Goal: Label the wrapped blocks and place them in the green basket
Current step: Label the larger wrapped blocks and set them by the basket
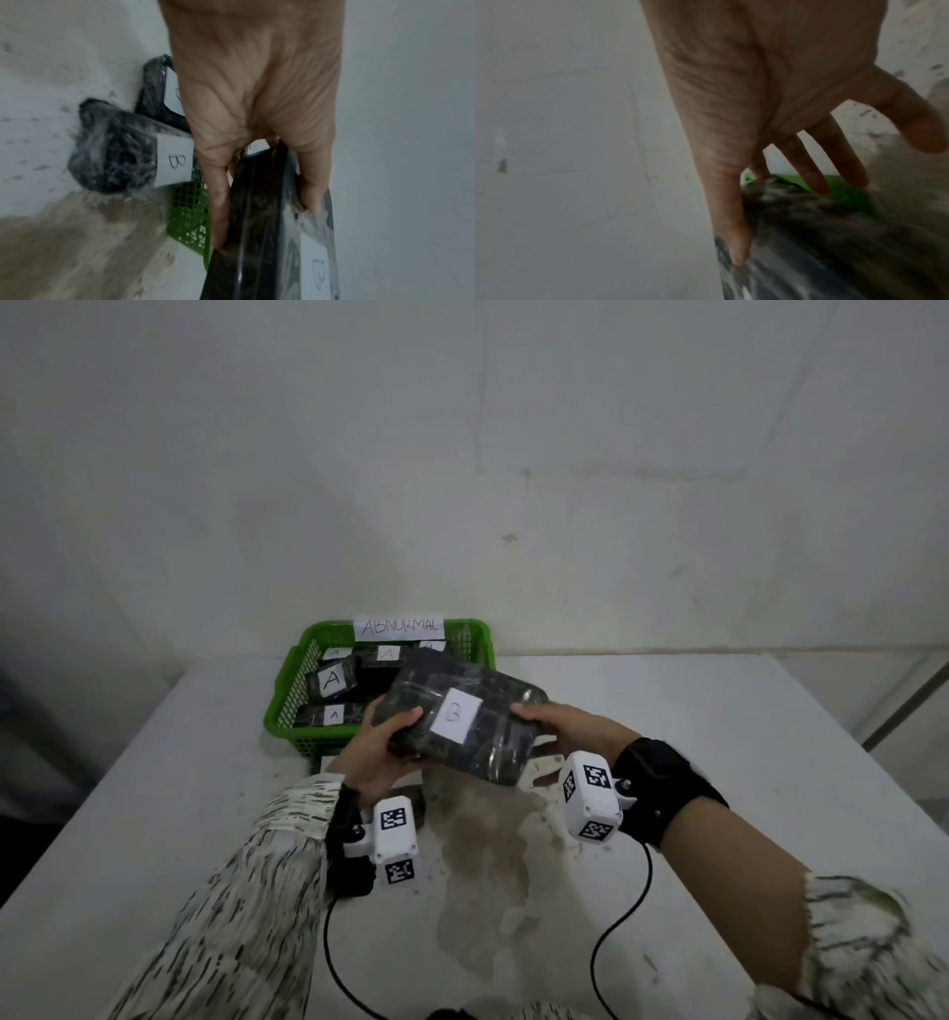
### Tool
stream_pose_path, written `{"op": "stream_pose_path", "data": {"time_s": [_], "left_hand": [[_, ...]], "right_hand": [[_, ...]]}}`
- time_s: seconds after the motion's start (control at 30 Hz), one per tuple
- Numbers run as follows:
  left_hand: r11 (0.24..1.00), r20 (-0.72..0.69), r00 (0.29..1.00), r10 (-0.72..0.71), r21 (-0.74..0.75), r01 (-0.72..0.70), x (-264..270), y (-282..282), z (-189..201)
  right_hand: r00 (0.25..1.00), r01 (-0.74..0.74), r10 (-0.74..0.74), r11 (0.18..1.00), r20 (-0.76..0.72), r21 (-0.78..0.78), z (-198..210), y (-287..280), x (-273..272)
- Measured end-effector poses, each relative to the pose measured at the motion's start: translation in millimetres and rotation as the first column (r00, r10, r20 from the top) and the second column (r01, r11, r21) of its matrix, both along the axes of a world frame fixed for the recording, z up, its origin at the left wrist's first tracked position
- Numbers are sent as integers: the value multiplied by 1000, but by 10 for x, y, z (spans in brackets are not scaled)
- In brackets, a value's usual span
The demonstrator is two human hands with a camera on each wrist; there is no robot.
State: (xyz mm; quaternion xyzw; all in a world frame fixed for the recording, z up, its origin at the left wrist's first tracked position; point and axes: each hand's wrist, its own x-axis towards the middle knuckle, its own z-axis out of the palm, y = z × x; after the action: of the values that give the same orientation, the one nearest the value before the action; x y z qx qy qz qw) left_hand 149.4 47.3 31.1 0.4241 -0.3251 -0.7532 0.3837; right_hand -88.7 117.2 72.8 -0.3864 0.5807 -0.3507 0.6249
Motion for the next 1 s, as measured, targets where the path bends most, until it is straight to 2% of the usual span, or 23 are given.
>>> {"op": "stream_pose_path", "data": {"time_s": [0.1, 0.27, 0.37, 0.47, 0.57, 0.77, 0.9, 1.0], "left_hand": [[999, 3, 1000, 20, 30, -20, 310, 48, -55], [993, 204, 974, 100, 48, -112, 687, 218, -143], [985, 320, 937, 141, 51, -166, 919, 344, -209], [977, 389, 909, 147, 88, -195, 1154, 461, -289], [968, 449, 883, 138, 125, -216, 1319, 560, -374], [968, 579, 815, 1, 205, -146, 1391, 640, -596], [969, 619, 778, -113, 240, -51, 1287, 664, -645], [971, 630, 764, -141, 239, -17, 1247, 653, -683]], "right_hand": [[997, -55, 57, 998, -47, 37, -188, -15, 151], [995, -66, 70, 996, -70, 58, -369, -83, 512], [981, -161, 171, 981, -91, 110, -457, -118, 685], [942, -309, 325, 936, -78, 169, -543, -135, 866], [908, -397, 416, 891, -47, 221, -628, -105, 1045], [859, -445, 509, 797, -59, 408, -922, -51, 1115], [888, -359, 444, 833, -122, 422, -1008, -1, 1003], [870, -341, 451, 842, -198, 417, -1053, -3, 987]]}}
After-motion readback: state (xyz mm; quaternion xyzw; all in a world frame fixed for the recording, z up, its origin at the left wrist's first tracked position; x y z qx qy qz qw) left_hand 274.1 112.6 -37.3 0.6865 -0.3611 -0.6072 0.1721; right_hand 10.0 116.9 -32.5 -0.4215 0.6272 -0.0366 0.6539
